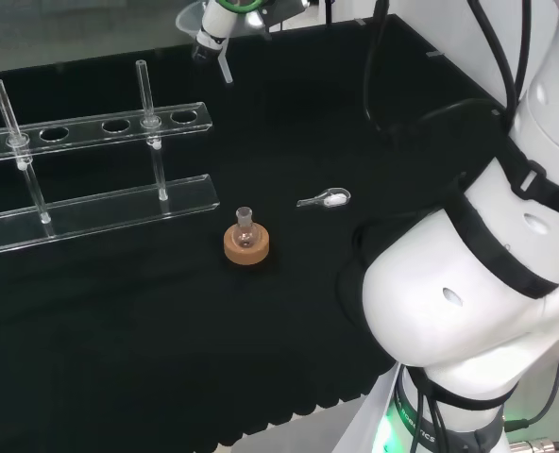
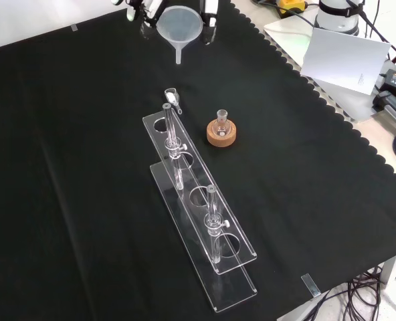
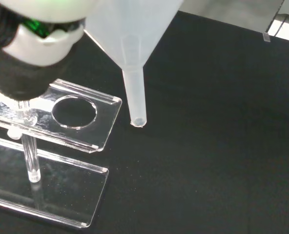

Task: Place the funnel on the round-bottom flask.

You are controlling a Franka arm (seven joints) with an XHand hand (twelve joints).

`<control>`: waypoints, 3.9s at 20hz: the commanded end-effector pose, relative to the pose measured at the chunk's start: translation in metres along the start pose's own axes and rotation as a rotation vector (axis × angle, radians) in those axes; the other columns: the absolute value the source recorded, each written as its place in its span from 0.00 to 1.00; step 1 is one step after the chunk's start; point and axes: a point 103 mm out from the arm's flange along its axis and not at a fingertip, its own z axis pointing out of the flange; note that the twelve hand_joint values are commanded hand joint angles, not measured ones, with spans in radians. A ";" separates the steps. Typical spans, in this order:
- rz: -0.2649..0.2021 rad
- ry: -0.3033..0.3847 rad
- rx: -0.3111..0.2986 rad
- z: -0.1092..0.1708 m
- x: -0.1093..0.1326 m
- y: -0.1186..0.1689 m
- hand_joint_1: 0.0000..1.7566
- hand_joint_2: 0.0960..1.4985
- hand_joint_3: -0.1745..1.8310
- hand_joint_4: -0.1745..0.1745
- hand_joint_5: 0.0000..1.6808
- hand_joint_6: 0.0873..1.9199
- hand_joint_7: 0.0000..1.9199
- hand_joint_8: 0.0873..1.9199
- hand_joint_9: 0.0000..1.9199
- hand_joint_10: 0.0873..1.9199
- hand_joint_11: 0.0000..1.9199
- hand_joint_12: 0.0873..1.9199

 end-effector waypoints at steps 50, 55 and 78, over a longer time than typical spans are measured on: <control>0.158 0.313 -0.018 0.137 0.039 -0.091 0.52 0.27 0.43 0.57 0.40 0.10 0.52 0.21 0.29 0.24 0.00 0.41; 0.132 0.311 -0.022 0.143 0.052 -0.082 0.52 0.26 0.43 0.57 0.40 0.11 0.52 0.21 0.29 0.24 0.00 0.43; 0.201 0.355 -0.029 0.188 0.039 -0.065 0.53 0.26 0.45 0.58 0.40 0.14 0.54 0.22 0.31 0.23 0.00 0.49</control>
